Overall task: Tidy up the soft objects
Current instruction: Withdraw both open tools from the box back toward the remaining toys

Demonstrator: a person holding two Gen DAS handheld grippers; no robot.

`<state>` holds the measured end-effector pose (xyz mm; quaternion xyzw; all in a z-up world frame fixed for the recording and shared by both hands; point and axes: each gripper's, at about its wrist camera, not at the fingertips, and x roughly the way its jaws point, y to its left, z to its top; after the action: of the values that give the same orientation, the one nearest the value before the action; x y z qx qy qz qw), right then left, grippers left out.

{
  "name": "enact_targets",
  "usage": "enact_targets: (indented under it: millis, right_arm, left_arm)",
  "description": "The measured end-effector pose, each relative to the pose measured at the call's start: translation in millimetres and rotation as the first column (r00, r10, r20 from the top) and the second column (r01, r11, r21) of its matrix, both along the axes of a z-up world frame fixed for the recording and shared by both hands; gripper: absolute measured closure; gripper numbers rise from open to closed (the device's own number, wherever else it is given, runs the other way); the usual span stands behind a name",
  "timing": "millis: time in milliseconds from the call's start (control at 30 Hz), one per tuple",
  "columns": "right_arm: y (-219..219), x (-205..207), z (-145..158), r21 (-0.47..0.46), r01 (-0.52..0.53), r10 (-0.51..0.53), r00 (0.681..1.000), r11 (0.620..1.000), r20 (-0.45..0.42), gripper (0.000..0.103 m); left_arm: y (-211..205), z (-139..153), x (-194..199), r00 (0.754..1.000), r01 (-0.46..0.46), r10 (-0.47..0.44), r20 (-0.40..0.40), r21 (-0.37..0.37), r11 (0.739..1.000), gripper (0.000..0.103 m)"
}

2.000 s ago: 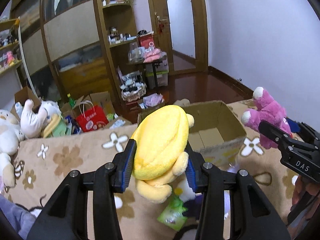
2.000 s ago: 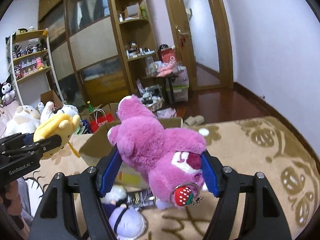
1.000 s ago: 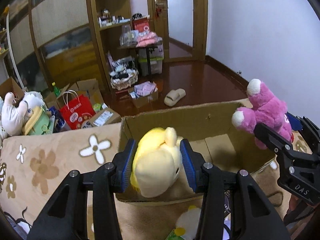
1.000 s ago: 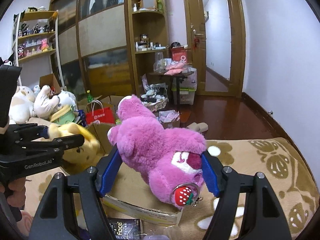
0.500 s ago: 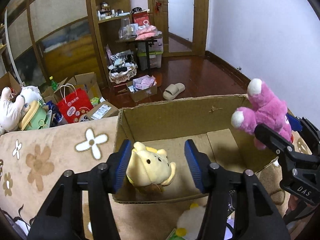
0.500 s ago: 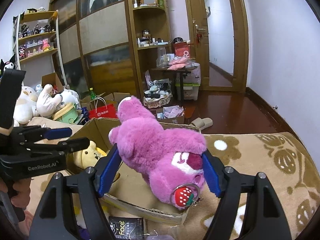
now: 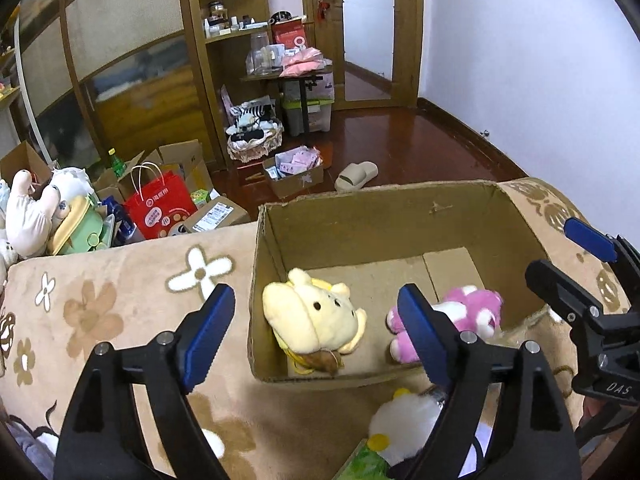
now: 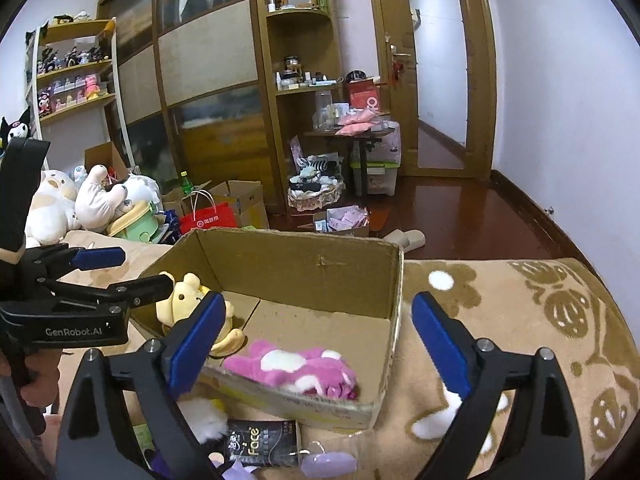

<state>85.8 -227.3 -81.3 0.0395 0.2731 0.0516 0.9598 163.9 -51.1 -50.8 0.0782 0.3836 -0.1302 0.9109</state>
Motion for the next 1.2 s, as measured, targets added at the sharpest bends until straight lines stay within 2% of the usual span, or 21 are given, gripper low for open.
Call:
enact_targets:
  millis: [167, 267, 433, 1200]
  right_arm:
    - [-3.7, -10.1, 0.4, 0.007, 0.022, -0.022, 1.000, 1.000, -0.015, 0.002]
    - [-7.1, -16.2, 1.9, 0.007, 0.035, -0.035, 0.999, 0.999, -0.025, 0.002]
    - [-10.3, -30.4, 4.2, 0.005, 0.056, -0.056, 0.998, 0.998, -0.042, 0.001]
    - [32.8, -101.2, 3.1, -0.099, 0.001, -0.008, 0.997, 0.995, -0.071, 0.001]
  left_arm:
    - [0.0, 0.5, -12.3, 1.000, 0.004, -0.004, 0.011, 0.031, 1.000, 0.019]
    - [1.2, 1.0, -19.8, 1.000, 0.002, -0.002, 0.000, 0.032, 0.999, 0.015]
    - [9.8, 2.7, -32.6, 0.999, -0.009, 0.010, -0.030, 0.033, 0.999, 0.015]
    - [30.4, 9.7, -101.1, 0.984, -0.018, 0.020, -0.176, 0.012, 1.000, 0.011]
